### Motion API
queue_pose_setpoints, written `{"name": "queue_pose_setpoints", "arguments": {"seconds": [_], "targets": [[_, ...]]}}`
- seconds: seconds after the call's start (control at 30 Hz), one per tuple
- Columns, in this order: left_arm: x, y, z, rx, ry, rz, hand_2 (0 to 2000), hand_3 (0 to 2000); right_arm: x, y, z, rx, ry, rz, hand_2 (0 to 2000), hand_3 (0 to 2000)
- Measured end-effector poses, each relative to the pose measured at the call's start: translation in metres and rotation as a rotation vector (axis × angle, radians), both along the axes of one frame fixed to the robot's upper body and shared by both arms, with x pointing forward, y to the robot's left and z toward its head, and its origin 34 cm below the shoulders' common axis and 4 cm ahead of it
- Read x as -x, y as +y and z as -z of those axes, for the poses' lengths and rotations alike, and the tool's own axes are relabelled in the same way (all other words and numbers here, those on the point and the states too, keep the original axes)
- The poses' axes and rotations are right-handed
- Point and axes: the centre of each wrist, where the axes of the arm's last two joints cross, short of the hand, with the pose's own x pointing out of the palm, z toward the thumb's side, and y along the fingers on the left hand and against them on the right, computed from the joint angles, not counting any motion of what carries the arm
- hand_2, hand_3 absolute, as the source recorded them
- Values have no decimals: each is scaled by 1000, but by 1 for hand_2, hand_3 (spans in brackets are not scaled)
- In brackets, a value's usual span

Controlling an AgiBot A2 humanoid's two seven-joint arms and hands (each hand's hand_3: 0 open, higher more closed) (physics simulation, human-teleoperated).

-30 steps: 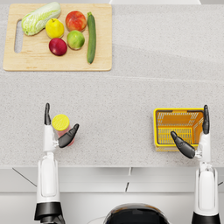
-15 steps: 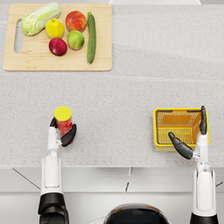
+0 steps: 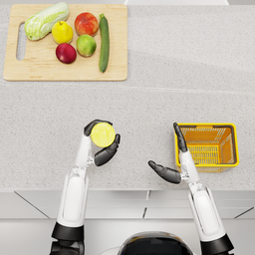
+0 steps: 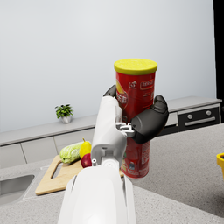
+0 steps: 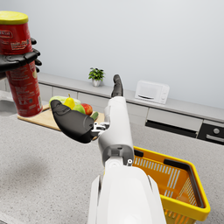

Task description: Pick up the red potato chip and place it into the yellow basket

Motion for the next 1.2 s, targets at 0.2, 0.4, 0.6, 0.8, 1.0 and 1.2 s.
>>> {"name": "queue_pose_setpoints", "arguments": {"seconds": [0.2,0.4,0.6,0.8,1.0,1.2], "targets": [[13,-55,-15,-16,-61,201,2000,2000,-8,23,-13,-33,-30,-54,0,0],[21,-90,-12,-45,-51,327,2000,2000,-12,42,-17,-44,-34,-103,0,0],[24,-91,-13,-61,-67,326,2000,2000,-18,38,-20,20,-39,-233,2000,1307],[31,-88,-16,-50,-94,311,0,1020,-17,38,-21,47,-46,-282,2000,2000],[30,-38,-45,75,-195,107,0,0,-28,-2,-43,-50,-114,-87,2000,2000],[30,38,-51,192,-232,-186,0,0,-19,-80,-75,-174,-253,247,2000,2000]]}}
